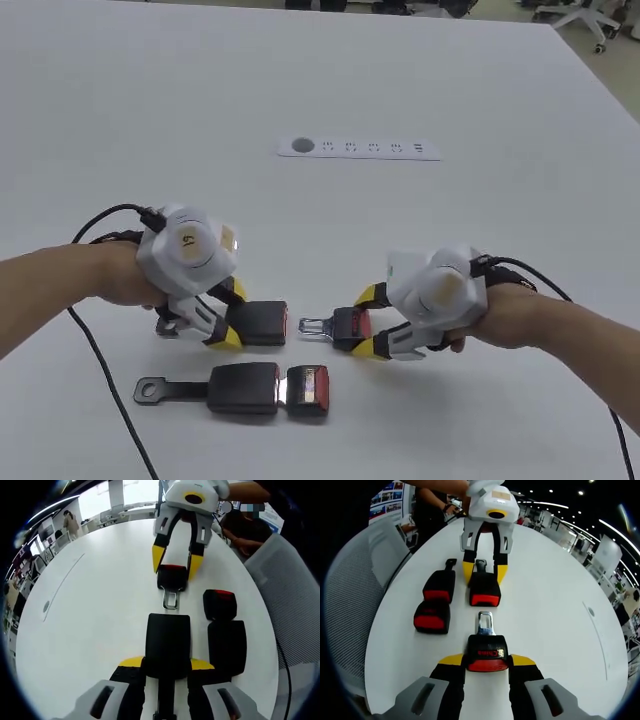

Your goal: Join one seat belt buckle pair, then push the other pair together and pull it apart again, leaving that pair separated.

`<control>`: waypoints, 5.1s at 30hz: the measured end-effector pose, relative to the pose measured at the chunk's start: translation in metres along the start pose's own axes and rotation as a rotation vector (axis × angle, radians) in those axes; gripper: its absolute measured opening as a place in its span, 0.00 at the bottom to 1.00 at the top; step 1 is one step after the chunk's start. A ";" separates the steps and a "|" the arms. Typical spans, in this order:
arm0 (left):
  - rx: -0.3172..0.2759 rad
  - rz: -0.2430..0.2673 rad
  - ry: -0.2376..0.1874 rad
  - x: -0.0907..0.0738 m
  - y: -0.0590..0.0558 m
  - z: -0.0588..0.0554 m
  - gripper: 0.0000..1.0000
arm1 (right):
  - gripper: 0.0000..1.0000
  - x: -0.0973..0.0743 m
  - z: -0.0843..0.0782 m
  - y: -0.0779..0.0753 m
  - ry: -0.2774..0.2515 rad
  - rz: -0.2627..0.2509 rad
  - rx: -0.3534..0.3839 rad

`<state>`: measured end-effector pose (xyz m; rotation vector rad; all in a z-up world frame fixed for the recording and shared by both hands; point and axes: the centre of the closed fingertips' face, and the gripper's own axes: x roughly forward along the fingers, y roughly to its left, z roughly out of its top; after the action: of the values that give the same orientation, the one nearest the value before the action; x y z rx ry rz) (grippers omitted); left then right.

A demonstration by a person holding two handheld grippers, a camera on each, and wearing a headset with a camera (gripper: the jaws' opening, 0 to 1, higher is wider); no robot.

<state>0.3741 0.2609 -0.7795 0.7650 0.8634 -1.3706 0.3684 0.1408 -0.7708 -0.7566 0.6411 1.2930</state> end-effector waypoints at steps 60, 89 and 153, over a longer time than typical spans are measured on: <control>0.006 0.001 -0.009 0.000 0.000 -0.001 0.32 | 0.30 0.019 0.027 0.003 -0.047 0.013 0.002; 0.019 0.002 -0.013 0.000 -0.003 0.002 0.32 | 0.29 0.026 0.031 0.001 -0.017 0.036 0.008; 0.039 -0.001 0.035 0.001 -0.003 0.004 0.33 | 0.30 0.026 0.030 0.003 0.030 0.069 -0.040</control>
<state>0.3718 0.2571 -0.7785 0.8203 0.8669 -1.3821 0.3701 0.1809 -0.7733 -0.7934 0.6719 1.3635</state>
